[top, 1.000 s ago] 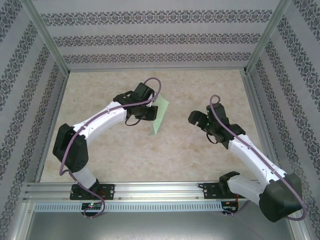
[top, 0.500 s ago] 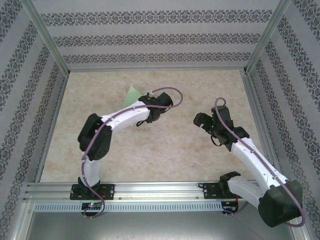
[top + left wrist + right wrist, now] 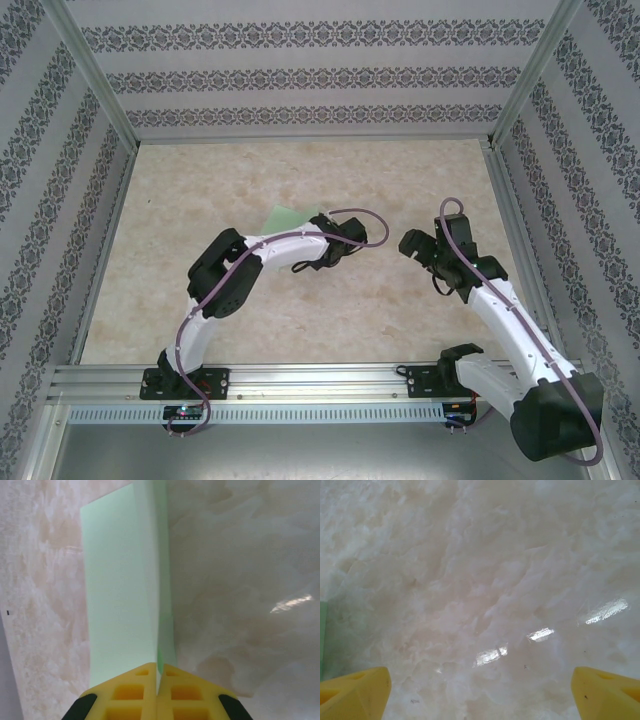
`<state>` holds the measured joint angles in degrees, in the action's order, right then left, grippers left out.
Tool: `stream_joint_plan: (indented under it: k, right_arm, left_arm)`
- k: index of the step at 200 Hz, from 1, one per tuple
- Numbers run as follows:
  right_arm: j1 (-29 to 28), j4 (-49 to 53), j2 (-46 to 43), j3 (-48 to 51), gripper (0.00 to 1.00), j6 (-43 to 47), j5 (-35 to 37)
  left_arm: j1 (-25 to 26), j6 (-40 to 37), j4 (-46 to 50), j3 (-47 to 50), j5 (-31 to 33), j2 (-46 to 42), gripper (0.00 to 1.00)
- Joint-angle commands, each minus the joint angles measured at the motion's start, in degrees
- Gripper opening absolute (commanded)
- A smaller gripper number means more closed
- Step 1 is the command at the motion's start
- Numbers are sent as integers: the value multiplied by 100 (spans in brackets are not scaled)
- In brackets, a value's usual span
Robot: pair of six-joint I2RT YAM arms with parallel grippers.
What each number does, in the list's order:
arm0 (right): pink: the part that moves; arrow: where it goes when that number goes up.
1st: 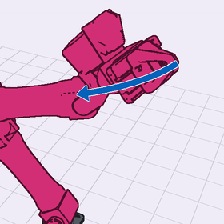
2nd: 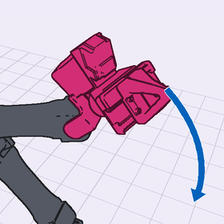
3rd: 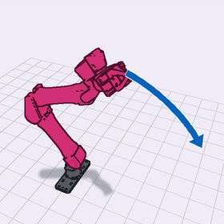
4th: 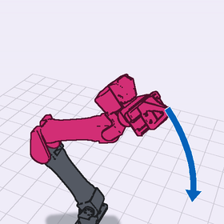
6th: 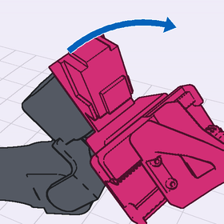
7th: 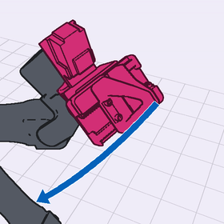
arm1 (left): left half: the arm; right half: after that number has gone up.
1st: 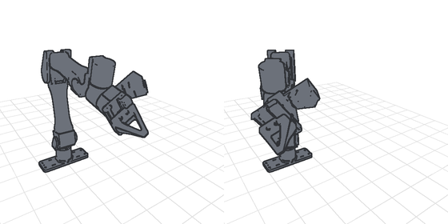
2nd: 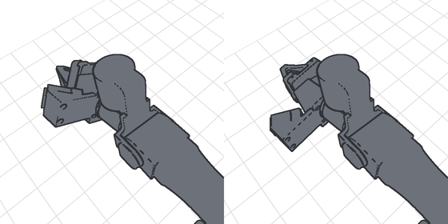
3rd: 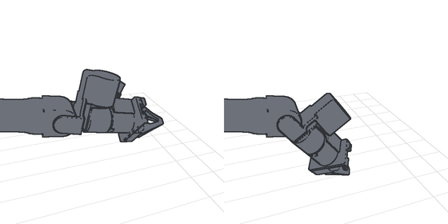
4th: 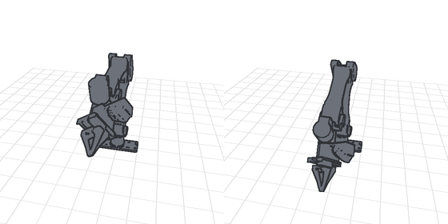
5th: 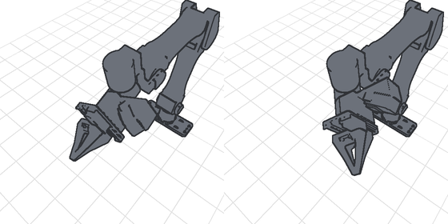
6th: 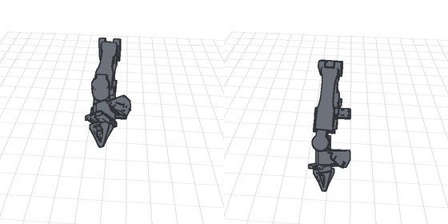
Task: Fold a paper plane with a square sheet of paper (pick it up from the middle)
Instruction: Turn over the paper at the center of the table.
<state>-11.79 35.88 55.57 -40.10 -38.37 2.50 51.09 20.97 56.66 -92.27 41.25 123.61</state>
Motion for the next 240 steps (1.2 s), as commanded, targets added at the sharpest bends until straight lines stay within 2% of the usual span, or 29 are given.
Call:
stream_joint_plan:
  k: [1,63,88,122,153,183,208,228,240]
  right_arm:
    - [123,130,-8,38,93,161,-11]
    - [212,-46,381,-45,93,178,-187]
    - [230,-11,544,-159,93,198,-232]
    - [243,-4,644,-287,93,225,-287]
    - [230,-193,770,-358,91,279,-687]
    - [40,-483,1058,-508,85,235,-1196]
    - [-585,-846,1421,-764,81,106,-1269]
    - [-1221,-1179,1948,-1134,69,-68,-1275]
    - [-1607,-1501,2303,-1339,58,-228,-1279]
  left_arm:
    - [84,127,-281,-102,-484,213,2]
    - [94,173,-405,-134,-961,322,17]
    - [94,204,-357,-183,-1271,198,30]
    - [102,197,-579,-74,-2095,-562,47]
    - [13,240,-1028,308,-2945,-1457,63]
    - [-437,363,-1419,728,-3779,-2154,66]
    - [-1005,618,-1874,1258,-4272,-2601,71]
    - [-1617,887,-2087,1689,-4612,-2835,73]
    - [-1963,1052,-2234,2015,-4725,-3004,73]
